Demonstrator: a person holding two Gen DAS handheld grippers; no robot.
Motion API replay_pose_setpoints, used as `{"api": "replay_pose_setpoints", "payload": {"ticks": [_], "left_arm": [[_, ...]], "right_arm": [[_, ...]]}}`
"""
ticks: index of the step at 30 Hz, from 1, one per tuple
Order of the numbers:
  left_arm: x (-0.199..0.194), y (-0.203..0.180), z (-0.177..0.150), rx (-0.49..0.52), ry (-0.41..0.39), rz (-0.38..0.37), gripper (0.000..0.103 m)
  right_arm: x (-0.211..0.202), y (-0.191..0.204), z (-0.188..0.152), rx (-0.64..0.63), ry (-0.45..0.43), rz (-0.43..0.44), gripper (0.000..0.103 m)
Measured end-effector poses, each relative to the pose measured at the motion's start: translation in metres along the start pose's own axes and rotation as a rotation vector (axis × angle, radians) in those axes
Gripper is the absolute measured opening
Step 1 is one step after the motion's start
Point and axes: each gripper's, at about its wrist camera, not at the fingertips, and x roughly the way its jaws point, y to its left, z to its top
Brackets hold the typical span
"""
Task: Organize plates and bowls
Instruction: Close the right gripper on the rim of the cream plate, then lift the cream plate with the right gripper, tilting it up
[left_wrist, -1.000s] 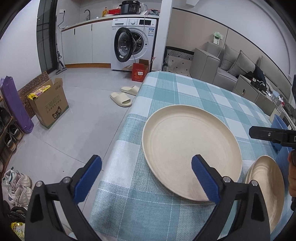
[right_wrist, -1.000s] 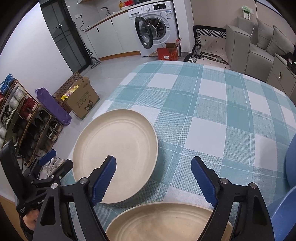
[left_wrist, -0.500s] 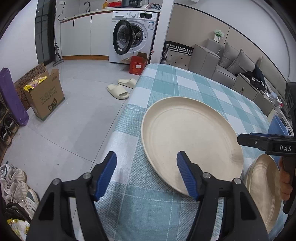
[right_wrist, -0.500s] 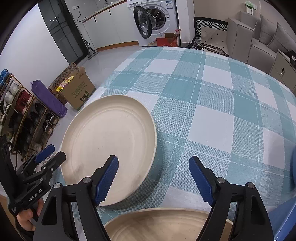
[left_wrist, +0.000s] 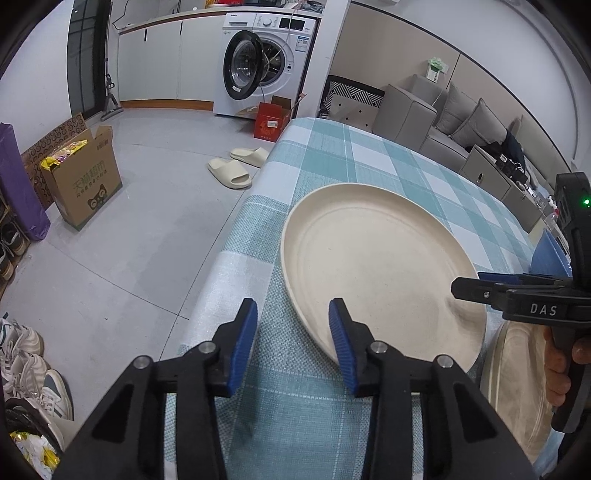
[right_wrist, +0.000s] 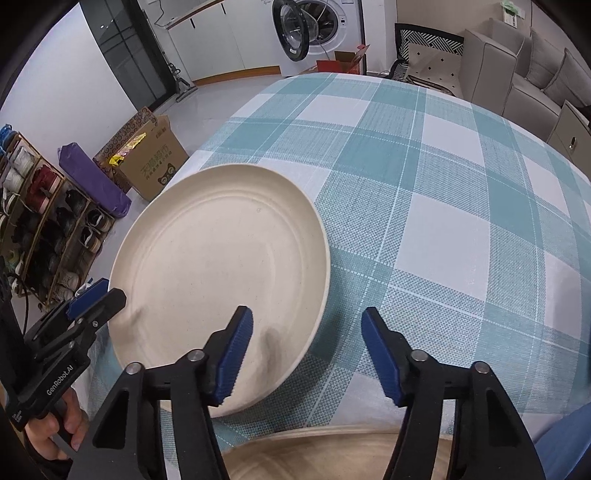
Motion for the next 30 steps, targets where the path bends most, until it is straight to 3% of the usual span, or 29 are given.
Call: {"api": "replay_pose_setpoints", "payload": {"ticks": [7,17,30], "left_arm": [[0.002,0.000,-0.002,0.000,0.006,-0.015,0.030],[0.002,-0.002,-0.003,0.010,0.013,-0.027,0.028],[0.004,-0.006,-0.005,0.028,0.021,-0.023,0.024]], "right_arm": [[0.008,0.002,-0.002,-0.014,0.014,-0.021,0.051],[0.006,0.013,-0.003,-0.062,0.022,-0.035,0.026],[0.003,0.020,-0.009,-0.092,0.005,-0.053,0.022]]}}
